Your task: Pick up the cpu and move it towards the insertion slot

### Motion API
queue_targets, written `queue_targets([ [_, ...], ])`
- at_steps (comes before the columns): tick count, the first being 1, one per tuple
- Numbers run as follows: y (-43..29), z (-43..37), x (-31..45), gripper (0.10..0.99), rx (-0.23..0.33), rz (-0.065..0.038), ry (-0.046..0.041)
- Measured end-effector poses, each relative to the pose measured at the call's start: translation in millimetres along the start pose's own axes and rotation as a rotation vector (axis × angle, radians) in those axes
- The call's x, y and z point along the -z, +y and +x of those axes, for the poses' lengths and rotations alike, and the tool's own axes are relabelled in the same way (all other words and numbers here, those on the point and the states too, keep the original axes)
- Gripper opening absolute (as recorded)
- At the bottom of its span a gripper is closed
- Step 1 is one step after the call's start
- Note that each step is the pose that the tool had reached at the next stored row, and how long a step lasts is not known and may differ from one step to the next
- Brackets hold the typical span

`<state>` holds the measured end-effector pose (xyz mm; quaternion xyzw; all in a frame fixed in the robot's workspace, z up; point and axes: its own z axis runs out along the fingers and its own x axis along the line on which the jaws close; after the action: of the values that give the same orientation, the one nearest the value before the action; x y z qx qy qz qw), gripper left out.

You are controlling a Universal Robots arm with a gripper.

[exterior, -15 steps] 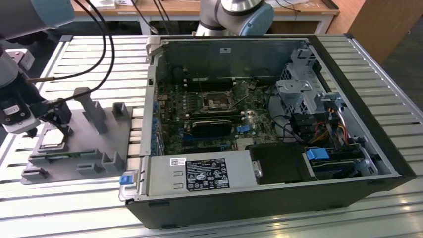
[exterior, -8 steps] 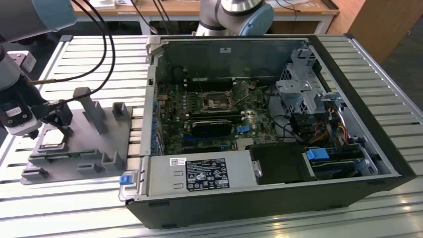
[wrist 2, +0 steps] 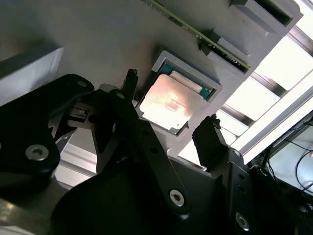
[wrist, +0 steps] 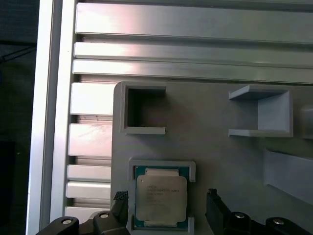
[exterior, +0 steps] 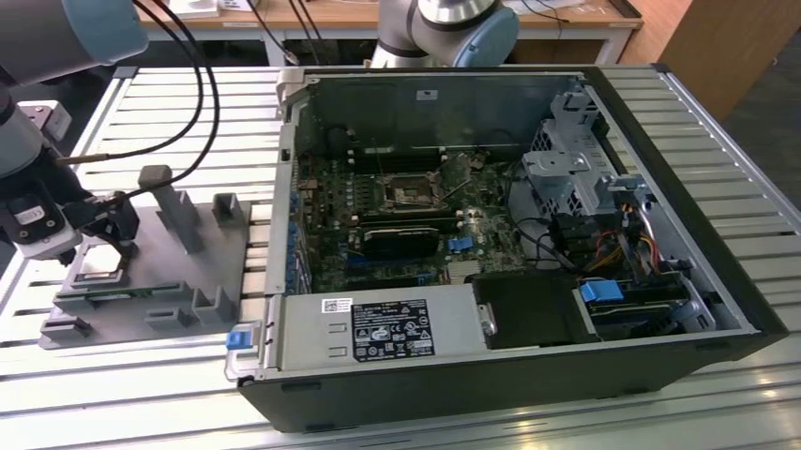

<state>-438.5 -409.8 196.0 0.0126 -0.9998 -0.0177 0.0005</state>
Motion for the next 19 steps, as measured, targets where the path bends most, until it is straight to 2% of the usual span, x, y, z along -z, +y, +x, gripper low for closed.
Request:
queue_targets([
  [14, -0.4, 1.1, -10.8, 0.733, 0.001, 0.000, 0.0003],
  [16, -0.3, 2.2, -11.2, 0.714, 0.001, -0.001, 0.0004],
  [17, -0.3, 3.0, -11.4, 0.655, 0.002, -0.001, 0.0004],
  [18, -0.3, 3.5, -11.4, 0.655, 0.002, -0.001, 0.0005],
  [19, -0.4, 3.9, -11.6, 0.588, 0.003, -0.002, 0.0004],
])
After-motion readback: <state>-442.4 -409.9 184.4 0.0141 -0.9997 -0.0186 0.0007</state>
